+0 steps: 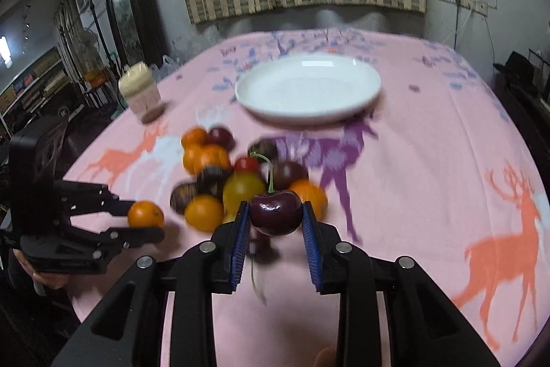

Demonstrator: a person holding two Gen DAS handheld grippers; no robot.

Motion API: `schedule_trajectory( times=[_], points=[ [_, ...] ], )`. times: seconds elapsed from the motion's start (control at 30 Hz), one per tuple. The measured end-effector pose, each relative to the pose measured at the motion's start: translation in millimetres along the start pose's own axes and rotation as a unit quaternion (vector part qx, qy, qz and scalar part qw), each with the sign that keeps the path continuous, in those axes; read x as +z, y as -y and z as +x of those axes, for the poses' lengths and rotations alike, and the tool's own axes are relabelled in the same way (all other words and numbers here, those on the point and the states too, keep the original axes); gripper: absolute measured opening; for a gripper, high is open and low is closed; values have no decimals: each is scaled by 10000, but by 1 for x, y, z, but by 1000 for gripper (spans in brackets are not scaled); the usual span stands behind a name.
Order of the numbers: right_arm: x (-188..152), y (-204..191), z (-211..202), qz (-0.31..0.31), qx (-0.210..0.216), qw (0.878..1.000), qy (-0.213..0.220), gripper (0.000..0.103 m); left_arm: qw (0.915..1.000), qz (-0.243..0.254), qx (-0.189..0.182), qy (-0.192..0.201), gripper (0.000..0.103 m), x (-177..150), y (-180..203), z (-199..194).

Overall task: Organize fruits
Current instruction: 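Place the orange and cherry on the white plate with both tools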

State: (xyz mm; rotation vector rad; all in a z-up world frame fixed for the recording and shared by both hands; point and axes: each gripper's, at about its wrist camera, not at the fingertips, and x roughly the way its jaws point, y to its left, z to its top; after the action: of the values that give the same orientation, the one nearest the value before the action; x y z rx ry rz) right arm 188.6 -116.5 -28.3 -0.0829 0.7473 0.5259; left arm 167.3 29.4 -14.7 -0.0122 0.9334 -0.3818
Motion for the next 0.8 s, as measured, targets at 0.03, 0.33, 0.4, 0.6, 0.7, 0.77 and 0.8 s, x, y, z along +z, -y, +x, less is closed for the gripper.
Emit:
schedule_trajectory(
  times=[0.03,0.33,0.4,0.6,0.7,0.77,0.8],
  points=[
    [12,2,5,9,18,10000,52,30,9999,14,-10,113,36,13,-5,-6],
    [116,44,113,464,-327,9983,-96,31,9973,59,629,386,37,159,-66,47],
    [127,53,140,548,-349,9975,-269,31,9969,-23,755,224,37,182,-79,76],
    [135,62,183,545,-257,9963,-611,38,9938,-73,1084,-243,50,204,-93,129],
    [127,61,167,554,-106,9970,-527,52,9892,-193,1450,128,84,199,-94,112],
    [115,58,147,482,-45,9980,-405,56,9894,-132,1391,405,91,188,-90,90],
    [109,56,138,451,-20,9983,-356,61,9901,-141,1317,463,92,180,-88,79]
  ],
)
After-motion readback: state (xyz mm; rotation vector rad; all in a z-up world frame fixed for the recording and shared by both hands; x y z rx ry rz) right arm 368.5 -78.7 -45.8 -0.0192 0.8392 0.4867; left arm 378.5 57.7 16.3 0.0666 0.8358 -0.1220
